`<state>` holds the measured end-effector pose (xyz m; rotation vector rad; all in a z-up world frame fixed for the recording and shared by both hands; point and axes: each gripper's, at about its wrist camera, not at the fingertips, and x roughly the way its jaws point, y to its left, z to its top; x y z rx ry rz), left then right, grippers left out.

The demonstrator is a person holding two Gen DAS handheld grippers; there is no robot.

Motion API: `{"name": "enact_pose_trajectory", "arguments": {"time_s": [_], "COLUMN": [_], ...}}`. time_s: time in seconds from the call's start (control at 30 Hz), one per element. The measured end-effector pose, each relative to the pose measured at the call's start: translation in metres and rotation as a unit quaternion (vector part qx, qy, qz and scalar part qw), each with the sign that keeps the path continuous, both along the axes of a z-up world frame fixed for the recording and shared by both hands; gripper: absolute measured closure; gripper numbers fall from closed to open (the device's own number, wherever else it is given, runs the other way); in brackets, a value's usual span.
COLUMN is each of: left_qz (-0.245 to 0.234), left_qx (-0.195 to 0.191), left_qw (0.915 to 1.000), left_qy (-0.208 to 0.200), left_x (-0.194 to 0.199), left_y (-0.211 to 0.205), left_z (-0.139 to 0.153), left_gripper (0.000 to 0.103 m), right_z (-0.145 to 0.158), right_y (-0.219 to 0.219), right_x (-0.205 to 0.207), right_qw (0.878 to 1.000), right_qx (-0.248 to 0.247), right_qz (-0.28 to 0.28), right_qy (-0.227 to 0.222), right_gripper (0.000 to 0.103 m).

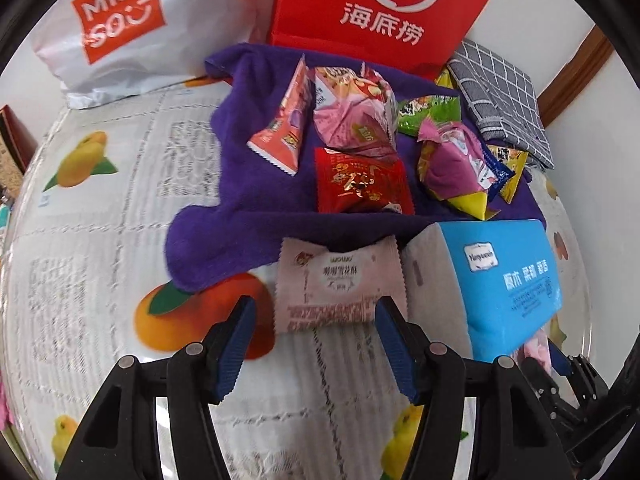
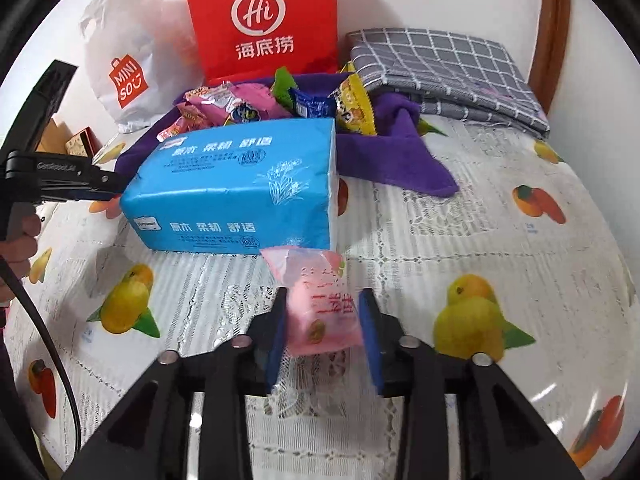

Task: Organize snacks
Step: 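Grasp the pale pink packet with the left gripper while the right lifts its pink packet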

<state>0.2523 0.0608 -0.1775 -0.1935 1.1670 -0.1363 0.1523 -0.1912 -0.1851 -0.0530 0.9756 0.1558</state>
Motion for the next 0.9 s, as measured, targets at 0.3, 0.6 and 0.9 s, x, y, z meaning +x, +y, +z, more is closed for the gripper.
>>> {"name": "enact_pose_trajectory", "arguments": {"time_s": [0.3, 0.6, 0.9], "left_qz": [-0.014, -0.019, -0.024], "left_qx": [0.014, 0.033, 0.099], "left_qw": [0.9996, 0.9982, 0.9935], "left_qy": [-0.019, -0.047, -0.051], "left_x": [0.013, 0.009, 0.002], "left_y": [-0.016, -0.016, -0.016], "left_z": [-0.011, -0.011, -0.013], "left_gripper": [0.034, 0.048, 0.039], "right_z": [-0.009, -0.01, -0.009], "right_y": [-0.011, -0.011, -0.011], "right_x": [0.005, 0.008, 0.008], "right_qw": [0.999, 0.999, 0.999], "right_qx": [0.034, 0.039, 0.042], "right_qz": [0.002, -0.003, -0.003], "right_qy": [-0.011, -0.011, -0.012], "right_gripper": [0.053, 0.053, 0.053]}}
